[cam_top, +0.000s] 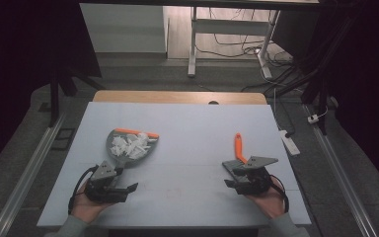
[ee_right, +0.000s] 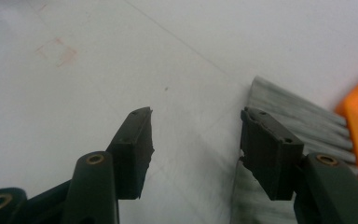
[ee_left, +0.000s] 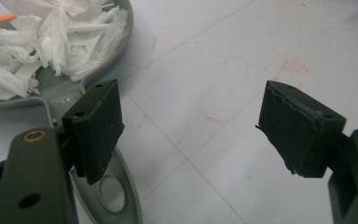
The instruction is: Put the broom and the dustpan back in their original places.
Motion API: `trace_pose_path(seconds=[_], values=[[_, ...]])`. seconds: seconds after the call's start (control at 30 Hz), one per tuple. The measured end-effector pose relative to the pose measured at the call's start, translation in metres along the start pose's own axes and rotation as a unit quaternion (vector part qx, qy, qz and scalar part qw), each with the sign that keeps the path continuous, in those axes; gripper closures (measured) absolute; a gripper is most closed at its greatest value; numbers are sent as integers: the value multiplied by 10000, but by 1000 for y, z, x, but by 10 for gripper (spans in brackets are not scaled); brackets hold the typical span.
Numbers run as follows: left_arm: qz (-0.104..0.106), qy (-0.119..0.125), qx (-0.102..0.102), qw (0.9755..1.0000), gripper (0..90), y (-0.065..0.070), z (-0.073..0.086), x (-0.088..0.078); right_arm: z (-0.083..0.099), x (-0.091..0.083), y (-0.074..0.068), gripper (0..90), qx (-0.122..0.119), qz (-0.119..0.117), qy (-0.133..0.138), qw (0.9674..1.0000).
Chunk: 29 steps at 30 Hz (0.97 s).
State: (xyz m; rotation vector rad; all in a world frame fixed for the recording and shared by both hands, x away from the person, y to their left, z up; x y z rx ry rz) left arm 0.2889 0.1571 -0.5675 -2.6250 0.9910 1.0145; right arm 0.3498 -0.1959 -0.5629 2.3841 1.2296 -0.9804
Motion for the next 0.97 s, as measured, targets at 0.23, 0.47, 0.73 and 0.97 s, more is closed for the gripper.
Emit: trace_pose_path(seconds=[0.23, 0.47, 0.73, 0.97], values=[[-25, 4, 39, 10000, 228, 3, 6, -3, 12, -9, 7, 442, 34, 87, 82, 9999], [-25, -10, 16, 10000, 228, 3, 6, -2, 12, -6, 6, 444, -68, 63, 51, 9999], [-21, -47, 8, 10000, 229, 4, 7, -1, 10, -7, 7, 446, -89, 90, 62, 9999], [-23, -42, -7, 10000, 228, 4, 6, -2, 10, -7, 6, 446, -110, 86, 56, 9999]])
Point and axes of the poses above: each handheld gripper's, and its own axes: x roughly forward along the jaws, z roughly out of its underside, y roughly to its right, the point moved 10 cm from there along x, roughly forward along the jaws
